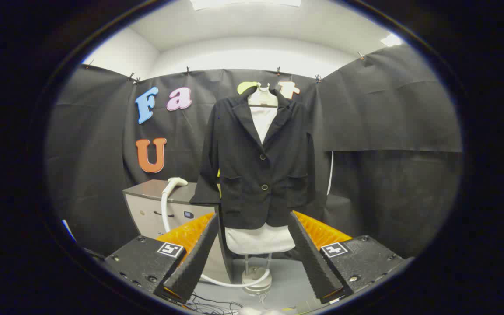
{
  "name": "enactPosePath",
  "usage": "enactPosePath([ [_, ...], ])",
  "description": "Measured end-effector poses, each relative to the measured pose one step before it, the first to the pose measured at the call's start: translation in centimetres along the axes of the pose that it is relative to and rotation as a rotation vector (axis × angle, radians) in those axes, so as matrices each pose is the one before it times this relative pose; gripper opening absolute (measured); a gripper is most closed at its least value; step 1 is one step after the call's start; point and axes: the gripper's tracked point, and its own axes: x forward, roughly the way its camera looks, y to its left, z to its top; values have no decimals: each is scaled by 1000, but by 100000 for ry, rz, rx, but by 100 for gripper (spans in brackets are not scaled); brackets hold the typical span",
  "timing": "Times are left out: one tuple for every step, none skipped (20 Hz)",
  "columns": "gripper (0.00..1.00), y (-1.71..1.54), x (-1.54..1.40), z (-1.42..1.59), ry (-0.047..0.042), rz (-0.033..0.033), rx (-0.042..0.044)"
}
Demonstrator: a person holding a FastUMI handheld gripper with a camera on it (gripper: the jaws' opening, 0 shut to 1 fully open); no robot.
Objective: Iron the clothes twice with a garment steamer, once on the left side and once on the right side.
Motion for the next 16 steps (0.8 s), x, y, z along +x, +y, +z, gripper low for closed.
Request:
enactPosePath([
  [99,165,133,-198,357,-24,166],
  [99,133,14,-78,523,77,102],
  [99,78,7,-38,67,-25,63],
  [99,-1,74,-1,363,-228,18],
  [99,73,93,-127,219,39,272],
  [99,36,-51,56,87,196,304],
  [99,-48,40,20,129,-101,112],
  [99,73,48,46,183,-100,-32],
  [99,-3,150,-124,243,-250,76],
  [99,-5,75,-47,285,-19,204],
  [99,90,135,-37,187,-185,94],
  [99,-19,-3,58,229,-313,-3],
  [99,4,35,-90,57,-116,54],
  [99,29,185,128,42,-318,92],
  [99,-26,217,-85,426,-515,168],
  [99,142,270,16,276,-117,284],
])
